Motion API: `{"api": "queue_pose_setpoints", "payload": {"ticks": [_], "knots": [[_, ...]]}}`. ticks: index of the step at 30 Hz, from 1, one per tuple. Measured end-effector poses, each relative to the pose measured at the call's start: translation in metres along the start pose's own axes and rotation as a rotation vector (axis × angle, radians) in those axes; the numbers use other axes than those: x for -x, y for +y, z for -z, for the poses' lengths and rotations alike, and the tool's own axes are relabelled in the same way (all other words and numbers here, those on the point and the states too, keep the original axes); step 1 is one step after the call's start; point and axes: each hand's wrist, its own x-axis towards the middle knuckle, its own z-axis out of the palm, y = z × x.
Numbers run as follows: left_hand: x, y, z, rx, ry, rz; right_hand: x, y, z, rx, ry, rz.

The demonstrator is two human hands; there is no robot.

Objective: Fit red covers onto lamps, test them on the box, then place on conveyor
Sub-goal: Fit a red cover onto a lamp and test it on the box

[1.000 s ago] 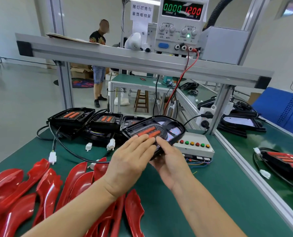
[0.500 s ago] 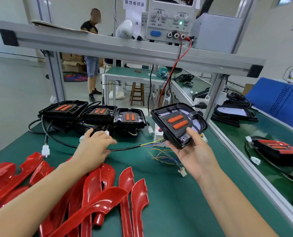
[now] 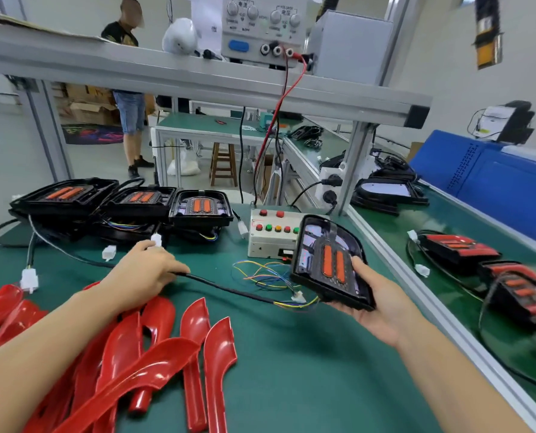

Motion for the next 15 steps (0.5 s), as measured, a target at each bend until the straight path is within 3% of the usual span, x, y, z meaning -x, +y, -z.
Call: {"api": "queue_pose_setpoints", "payload": {"ticks": [5, 11, 15], "knots": [[-0.012, 0.017, 0.005, -0.105, 0.018, -0.053, 0.007, 0.014, 0.022, 0.169, 0.061, -0.100], [-0.007, 0.026, 0.006, -0.010, -0.012, -0.095, 0.006, 0.020, 0.033, 0.324, 0.089, -0.161], [0.009, 0.033, 0.007, 0.176, 0.252, -0.114, 0.001, 0.022, 0.033, 0.417, 0.145, -0.153]]}}
